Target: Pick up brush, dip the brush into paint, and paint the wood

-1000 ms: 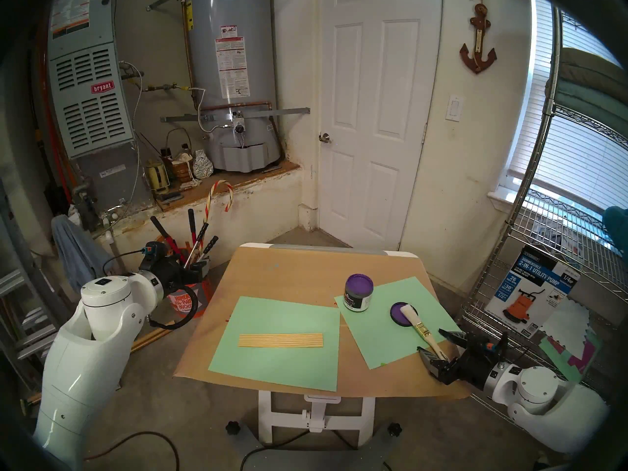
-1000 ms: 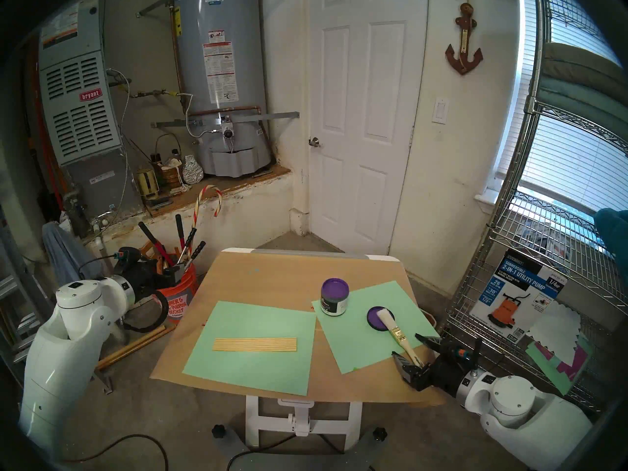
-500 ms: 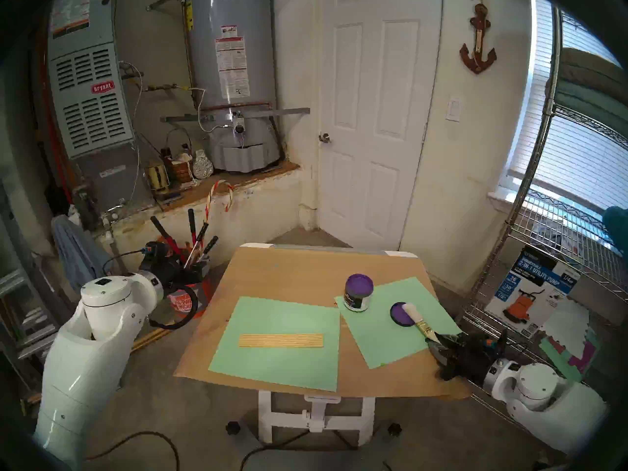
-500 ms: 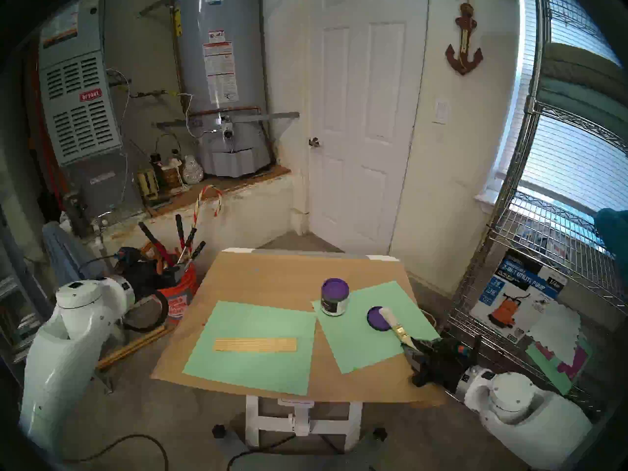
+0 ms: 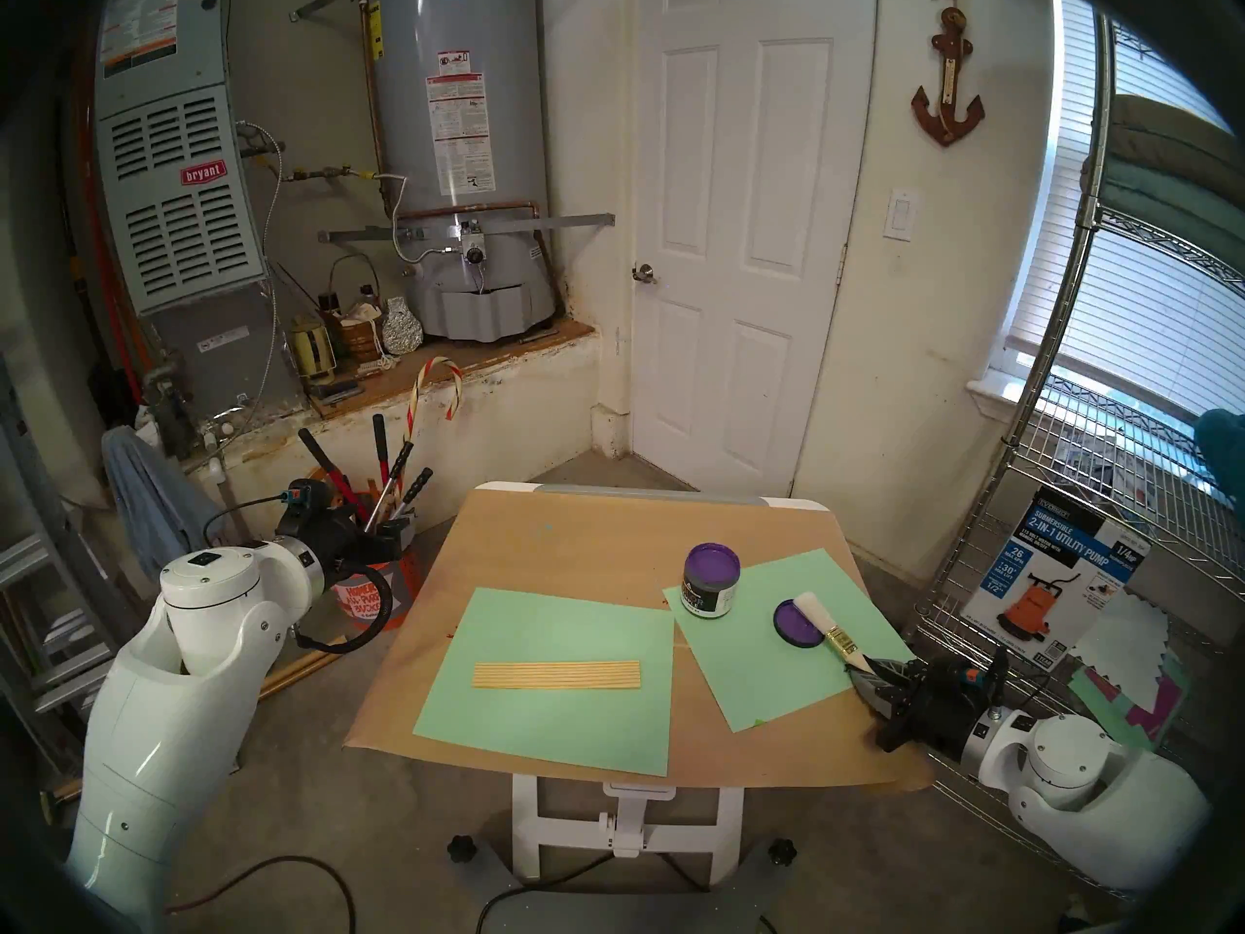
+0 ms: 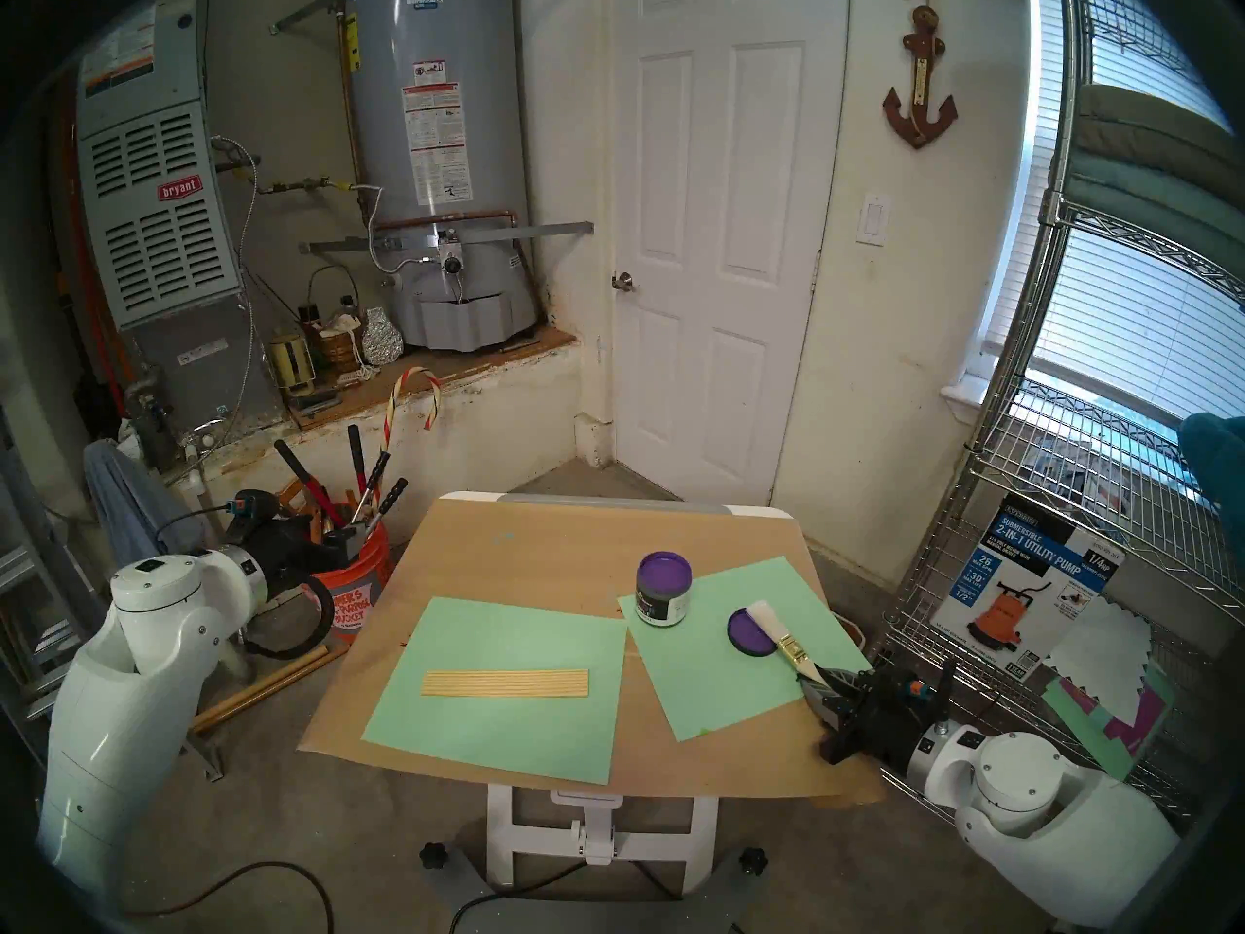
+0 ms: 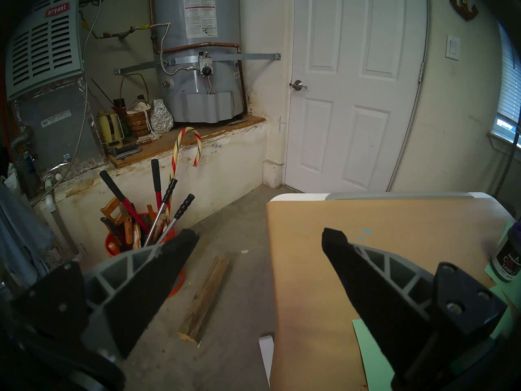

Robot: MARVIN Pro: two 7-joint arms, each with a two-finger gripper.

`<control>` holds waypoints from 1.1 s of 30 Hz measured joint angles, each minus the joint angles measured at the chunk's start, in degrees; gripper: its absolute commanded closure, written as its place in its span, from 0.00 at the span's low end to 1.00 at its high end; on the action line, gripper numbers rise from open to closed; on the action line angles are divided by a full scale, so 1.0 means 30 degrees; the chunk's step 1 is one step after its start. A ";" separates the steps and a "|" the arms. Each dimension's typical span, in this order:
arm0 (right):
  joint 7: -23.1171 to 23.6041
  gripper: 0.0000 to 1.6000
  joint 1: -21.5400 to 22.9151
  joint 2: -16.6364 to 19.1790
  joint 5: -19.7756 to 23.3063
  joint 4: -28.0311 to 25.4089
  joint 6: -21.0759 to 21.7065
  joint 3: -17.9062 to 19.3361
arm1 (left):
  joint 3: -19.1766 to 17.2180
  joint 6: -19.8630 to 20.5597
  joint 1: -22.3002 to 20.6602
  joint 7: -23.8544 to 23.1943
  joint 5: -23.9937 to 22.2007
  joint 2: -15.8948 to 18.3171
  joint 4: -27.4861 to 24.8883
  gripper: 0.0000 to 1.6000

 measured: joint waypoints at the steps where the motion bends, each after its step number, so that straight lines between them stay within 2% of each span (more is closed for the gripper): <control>1: 0.0148 0.82 -0.0035 0.0067 -0.0070 0.0032 -0.0151 0.0121 | 0.0000 0.0000 0.0000 0.0000 0.0000 0.0000 0.0000 0.00; 2: 0.0302 0.85 -0.0061 0.0134 -0.0108 0.0067 -0.0274 0.0225 | 0.0000 0.0000 0.0000 0.0000 0.0000 0.0000 0.0000 0.00; 7: 0.1245 0.85 -0.0022 0.0541 -0.0390 0.0425 -0.0922 0.0693 | 0.0000 -0.0001 0.0000 0.0000 0.0000 0.0000 0.0000 0.00; 8: 0.1458 0.94 0.0033 0.0642 -0.0469 0.0558 -0.1030 0.0776 | 0.0001 -0.0001 0.0000 0.0000 0.0000 0.0001 0.0001 0.00; 10: 0.1949 0.99 0.0208 0.0886 -0.0619 0.0889 -0.1231 0.0931 | 0.0001 -0.0001 -0.0001 -0.0001 0.0000 0.0001 0.0002 0.00; 24: 0.5925 1.00 0.2765 0.2659 -0.1336 0.2584 -0.1746 0.1084 | 0.0019 -0.0001 -0.0006 -0.0007 0.0001 0.0005 0.0024 0.00; 33: 0.8366 1.00 0.4521 0.3329 -0.2039 0.3202 -0.2118 0.0139 | 0.0021 -0.0005 -0.0006 -0.0010 0.0003 0.0007 0.0025 0.00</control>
